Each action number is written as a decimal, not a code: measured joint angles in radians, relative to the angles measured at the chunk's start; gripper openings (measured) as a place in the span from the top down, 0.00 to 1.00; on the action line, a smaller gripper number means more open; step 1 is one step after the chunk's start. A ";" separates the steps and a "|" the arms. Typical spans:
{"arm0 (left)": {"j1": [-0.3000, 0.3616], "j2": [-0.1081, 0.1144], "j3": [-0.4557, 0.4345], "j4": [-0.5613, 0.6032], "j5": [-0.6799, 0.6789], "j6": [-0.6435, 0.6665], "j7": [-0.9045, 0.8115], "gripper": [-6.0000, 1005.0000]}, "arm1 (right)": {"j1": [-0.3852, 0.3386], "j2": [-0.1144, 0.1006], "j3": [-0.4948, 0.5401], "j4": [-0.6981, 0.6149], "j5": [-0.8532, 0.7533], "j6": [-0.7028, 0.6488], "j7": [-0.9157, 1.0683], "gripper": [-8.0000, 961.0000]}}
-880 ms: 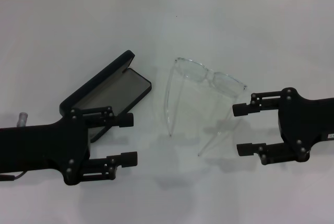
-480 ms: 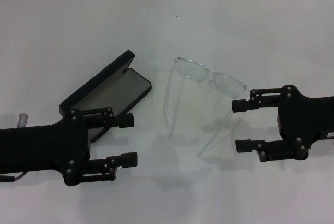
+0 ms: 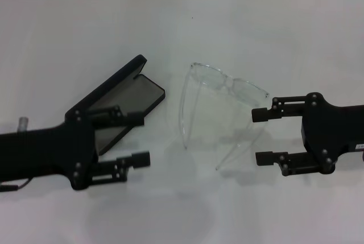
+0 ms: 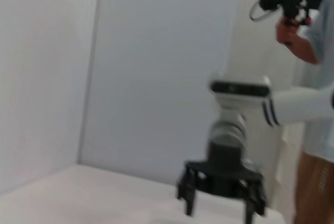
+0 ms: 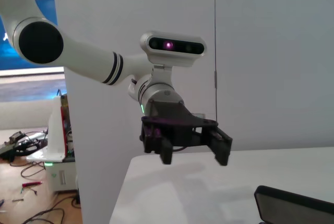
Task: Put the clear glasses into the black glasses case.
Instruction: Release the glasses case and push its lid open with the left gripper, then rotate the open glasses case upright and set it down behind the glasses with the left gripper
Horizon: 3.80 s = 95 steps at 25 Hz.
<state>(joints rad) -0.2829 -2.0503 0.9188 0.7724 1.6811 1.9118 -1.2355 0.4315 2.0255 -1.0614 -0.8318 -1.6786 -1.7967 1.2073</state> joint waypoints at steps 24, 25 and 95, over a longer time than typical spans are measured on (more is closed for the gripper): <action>-0.255 0.030 -0.157 0.454 0.345 -0.159 -0.869 0.30 | -0.005 0.001 0.000 0.073 0.071 -0.003 -0.027 0.30; -0.272 0.026 -0.155 0.490 0.403 -0.171 -0.926 0.30 | -0.006 0.001 0.000 0.074 0.073 -0.003 -0.027 0.30; -0.399 -0.039 0.364 0.450 1.014 -0.477 -1.209 0.80 | -0.020 -0.004 0.009 0.151 0.127 -0.008 -0.077 0.30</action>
<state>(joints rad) -0.6819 -2.0893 1.2823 1.2220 2.6955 1.4347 -2.4442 0.4117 2.0218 -1.0523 -0.6810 -1.5518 -1.8052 1.1306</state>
